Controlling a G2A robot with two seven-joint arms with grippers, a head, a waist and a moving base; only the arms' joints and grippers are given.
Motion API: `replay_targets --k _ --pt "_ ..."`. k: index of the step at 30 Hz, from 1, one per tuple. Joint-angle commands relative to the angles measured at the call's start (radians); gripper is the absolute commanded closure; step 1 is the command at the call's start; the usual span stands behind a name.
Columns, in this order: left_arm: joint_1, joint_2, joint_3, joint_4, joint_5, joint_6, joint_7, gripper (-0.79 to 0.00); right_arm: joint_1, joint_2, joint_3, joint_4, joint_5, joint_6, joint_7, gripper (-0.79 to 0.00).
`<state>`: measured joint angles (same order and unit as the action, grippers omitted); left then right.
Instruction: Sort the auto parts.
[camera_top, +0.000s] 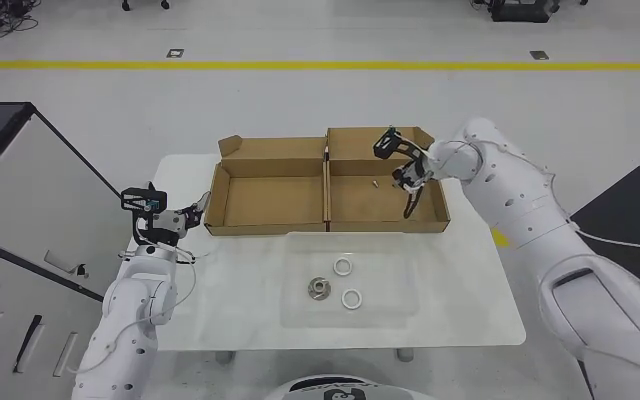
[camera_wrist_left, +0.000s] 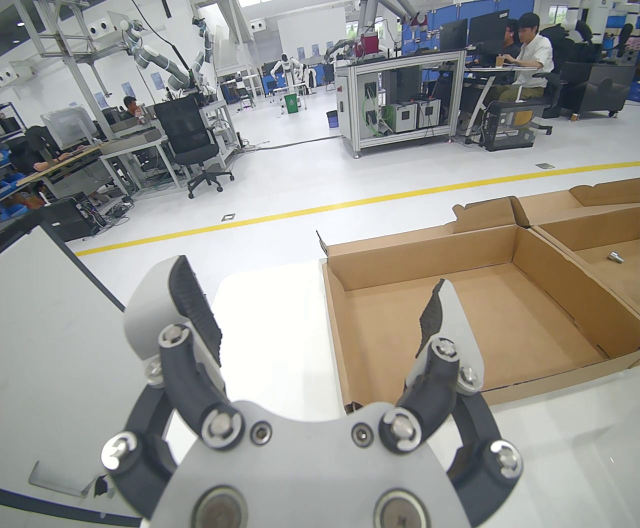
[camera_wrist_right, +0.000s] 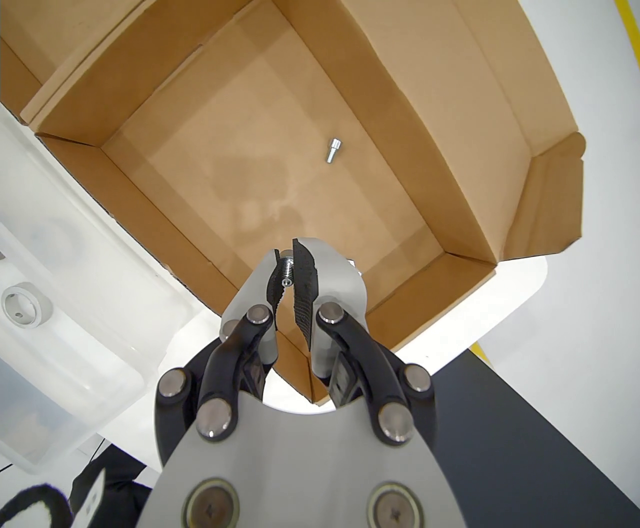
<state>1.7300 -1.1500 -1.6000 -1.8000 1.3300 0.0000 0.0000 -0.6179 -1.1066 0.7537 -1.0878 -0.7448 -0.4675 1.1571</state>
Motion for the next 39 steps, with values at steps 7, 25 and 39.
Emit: replay_targets --k 7,25,39 --pt "0.000 0.000 0.000 0.000 0.000 0.000 0.000 -0.785 -0.012 -0.013 -0.027 0.047 -0.013 0.026 -0.012 0.000" --pt "0.000 0.000 0.000 0.000 0.000 0.000 0.000 -0.785 -0.024 -0.036 -0.071 0.131 -0.089 0.070 -0.038 0.000" --pt "0.000 0.000 0.000 0.000 0.000 0.000 0.000 -0.785 -0.029 -0.050 -0.078 0.171 -0.099 0.073 -0.046 0.000"
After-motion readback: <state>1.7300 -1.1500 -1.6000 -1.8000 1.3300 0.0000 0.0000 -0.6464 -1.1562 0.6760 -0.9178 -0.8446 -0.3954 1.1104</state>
